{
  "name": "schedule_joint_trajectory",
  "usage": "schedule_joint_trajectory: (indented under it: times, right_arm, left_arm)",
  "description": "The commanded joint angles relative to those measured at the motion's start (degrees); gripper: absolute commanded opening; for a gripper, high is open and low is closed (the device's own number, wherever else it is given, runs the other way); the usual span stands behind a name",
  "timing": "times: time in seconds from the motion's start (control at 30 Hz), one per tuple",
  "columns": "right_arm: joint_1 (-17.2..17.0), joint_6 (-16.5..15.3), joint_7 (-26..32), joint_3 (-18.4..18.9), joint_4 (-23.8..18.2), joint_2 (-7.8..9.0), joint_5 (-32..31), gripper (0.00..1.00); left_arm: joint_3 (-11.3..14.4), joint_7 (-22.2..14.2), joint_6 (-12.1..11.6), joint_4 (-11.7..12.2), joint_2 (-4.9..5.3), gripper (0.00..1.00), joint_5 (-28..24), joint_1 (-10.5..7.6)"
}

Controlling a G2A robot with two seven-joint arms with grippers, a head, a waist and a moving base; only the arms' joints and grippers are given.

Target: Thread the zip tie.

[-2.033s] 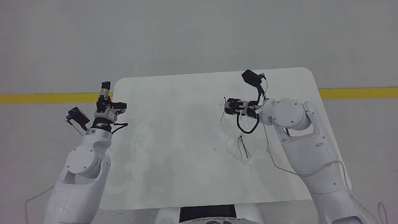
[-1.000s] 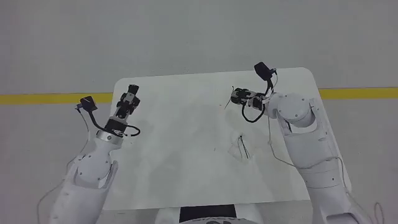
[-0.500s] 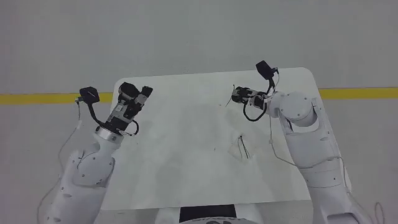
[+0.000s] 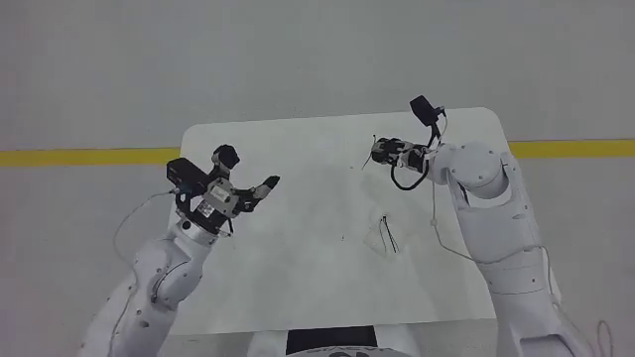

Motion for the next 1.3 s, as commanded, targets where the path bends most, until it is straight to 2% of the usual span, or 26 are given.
schedule_joint_trajectory:
  times: [0.0, 0.07, 0.13, 0.2, 0.3, 0.4, 0.43, 0.5, 0.77, 0.83, 0.87, 0.9, 0.97, 1.07, 1.13, 1.27]
  right_arm:
    - [-0.57, 0.09, -0.74, -0.46, -0.18, -0.04, 1.40, 0.00]
    - [-0.72, 0.09, -0.74, -0.58, 0.00, -0.04, 2.28, 0.00]
    - [-0.21, 0.09, 0.11, -0.70, 0.90, -0.08, 2.84, 0.00]
    - [0.49, 0.09, 0.72, -0.76, 1.68, -0.21, 3.50, 0.00]
    - [1.79, 0.09, 1.55, -0.82, 3.03, -0.55, 4.46, 0.00]
    - [3.16, 0.09, 2.38, -0.90, 4.76, -1.05, 5.46, 0.00]
    - [3.56, 0.09, 2.38, -1.01, 5.21, -1.23, 5.45, 0.00]
    - [3.90, 0.09, 0.61, -0.70, 5.08, -1.65, 6.04, 0.00]
    - [3.90, 0.09, 0.61, -0.70, 5.08, -1.65, 6.04, 0.00]
    - [3.37, -0.38, -0.53, -0.95, 4.93, -1.66, 6.41, 0.00]
    - [3.16, -0.25, -0.91, -1.13, 4.81, -1.63, 6.60, 0.00]
    - [3.18, 0.09, -1.12, -1.30, 4.64, -1.58, 6.70, 0.00]
    - [3.26, 0.09, -1.32, -1.32, 4.81, -1.53, 7.23, 0.00]
    - [3.61, 0.09, -1.53, -1.46, 5.42, -1.54, 7.74, 0.00]
    - [4.02, 0.09, -1.44, -1.66, 5.78, -1.60, 7.93, 0.00]
    - [4.51, 0.09, -1.30, -1.58, 6.60, -1.80, 8.49, 0.00]
  left_arm:
    - [1.00, -1.23, -0.11, -0.66, 0.28, 1.00, 4.92, -0.62]
    - [1.73, -1.44, -0.11, -1.00, 0.69, 1.00, 11.01, -1.17]
    - [2.38, -1.24, -0.11, -0.99, 1.46, 1.00, 24.08, -2.00]
    - [3.73, 0.28, -0.11, -0.52, 1.85, 1.00, 29.96, -2.01]
    - [5.88, -2.33, -0.11, -0.70, 3.63, 1.00, 29.96, -4.01]
    - [8.55, -4.49, 0.24, -1.17, 6.43, 1.00, 29.96, -7.21]
    - [9.34, -3.85, 1.51, -1.14, 7.20, 1.00, 29.96, -8.06]
    - [9.70, -3.38, 1.94, -1.13, 7.46, 1.00, 29.96, -8.33]
    - [9.75, -3.35, 1.91, -1.13, 7.44, 1.00, 29.94, -8.37]
    - [10.21, -3.87, -0.11, -1.30, 7.83, 1.00, 29.96, -9.75]
    - [10.83, -6.04, -0.11, -1.85, 8.52, 1.00, 29.96, -11.05]
    - [12.34, -9.05, -0.11, -3.06, 9.90, 1.00, 29.96, -13.10]
    - [14.97, -12.93, -0.11, -4.08, 12.18, 1.00, 29.96, -15.87]
    - [20.70, -19.26, -0.11, -5.81, 16.57, 1.00, 29.96, -21.71]
    - [25.49, -21.38, -0.11, -6.45, 19.49, 1.00, 29.96, -26.17]
    - [34.13, -23.05, 0.13, -6.72, 23.68, 1.00, 29.96, -34.05]
